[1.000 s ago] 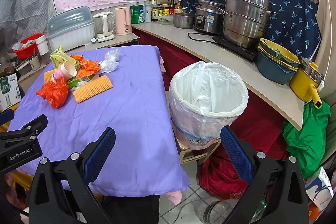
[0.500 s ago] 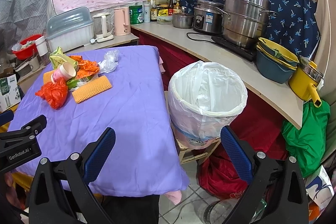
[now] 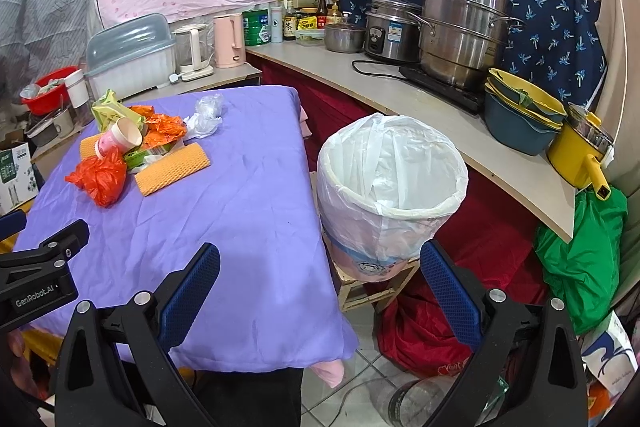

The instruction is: Collect trash

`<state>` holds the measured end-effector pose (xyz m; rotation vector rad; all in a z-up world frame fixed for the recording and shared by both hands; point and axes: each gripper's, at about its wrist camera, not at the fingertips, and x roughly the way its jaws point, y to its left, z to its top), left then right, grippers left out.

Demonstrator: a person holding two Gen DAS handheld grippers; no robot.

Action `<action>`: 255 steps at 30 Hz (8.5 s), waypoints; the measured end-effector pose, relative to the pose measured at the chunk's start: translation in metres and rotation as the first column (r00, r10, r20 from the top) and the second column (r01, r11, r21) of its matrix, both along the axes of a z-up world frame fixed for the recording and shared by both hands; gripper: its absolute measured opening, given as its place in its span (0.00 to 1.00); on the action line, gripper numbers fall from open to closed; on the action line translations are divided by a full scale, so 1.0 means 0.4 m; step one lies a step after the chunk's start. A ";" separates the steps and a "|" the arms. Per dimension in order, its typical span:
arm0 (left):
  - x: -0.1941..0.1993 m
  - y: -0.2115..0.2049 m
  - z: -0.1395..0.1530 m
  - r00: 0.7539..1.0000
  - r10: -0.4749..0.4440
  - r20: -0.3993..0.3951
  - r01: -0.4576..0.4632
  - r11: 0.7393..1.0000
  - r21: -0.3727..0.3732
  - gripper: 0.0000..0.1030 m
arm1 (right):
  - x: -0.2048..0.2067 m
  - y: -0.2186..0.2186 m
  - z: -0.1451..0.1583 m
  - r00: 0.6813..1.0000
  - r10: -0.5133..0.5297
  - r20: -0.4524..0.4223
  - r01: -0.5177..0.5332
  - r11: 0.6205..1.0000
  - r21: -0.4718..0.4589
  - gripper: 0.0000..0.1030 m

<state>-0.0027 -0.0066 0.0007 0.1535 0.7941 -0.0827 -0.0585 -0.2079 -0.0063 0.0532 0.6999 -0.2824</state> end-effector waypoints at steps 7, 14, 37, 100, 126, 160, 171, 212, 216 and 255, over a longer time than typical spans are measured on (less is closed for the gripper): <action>-0.001 -0.001 0.001 1.000 0.003 0.000 -0.003 1.000 0.000 0.93 | -0.003 -0.004 -0.003 1.000 0.004 0.002 -0.004 1.000 0.000 0.93; -0.001 -0.001 0.001 1.000 0.002 0.000 -0.002 1.000 0.001 0.93 | -0.005 -0.004 -0.003 1.000 0.004 0.002 -0.004 1.000 0.001 0.93; -0.002 -0.003 0.001 1.000 0.002 -0.002 -0.002 1.000 -0.001 0.93 | -0.007 -0.005 -0.004 1.000 0.001 0.002 -0.001 1.000 -0.001 0.93; 0.559 0.353 -0.257 0.955 0.113 -0.274 -0.195 0.935 -0.294 0.41 | 0.686 0.312 -0.144 0.986 0.162 -0.035 -0.159 0.984 0.076 0.89; 0.500 0.366 -0.195 0.978 0.098 -0.183 -0.146 0.951 -0.274 0.29 | 0.833 0.385 -0.168 0.964 0.264 -0.038 -0.253 0.949 0.190 0.21; 0.281 -0.500 -0.005 0.780 -0.626 0.006 0.610 0.757 -0.233 0.29 | 0.323 -0.404 -0.029 0.930 -0.357 0.085 0.342 0.927 0.157 0.21; 0.345 -0.694 -0.132 0.682 -0.725 -0.097 0.685 0.679 -0.265 0.29 | 0.320 -0.551 -0.155 0.895 -0.446 0.007 0.438 0.883 0.166 0.22; 0.420 -0.346 -0.034 0.922 -0.385 0.041 0.386 0.905 -0.180 0.71 | 0.353 -0.315 -0.001 0.947 -0.285 0.148 0.261 0.951 0.164 0.57; 0.408 -0.262 -0.029 0.941 -0.336 0.041 0.339 0.930 -0.145 0.72 | 0.365 -0.235 0.015 0.961 -0.230 0.153 0.206 0.966 0.157 0.58; 0.415 0.270 -0.286 0.984 -0.115 -0.135 0.104 0.991 -0.086 0.88 | 0.474 0.277 -0.176 0.994 0.088 -0.065 -0.073 0.977 0.201 0.58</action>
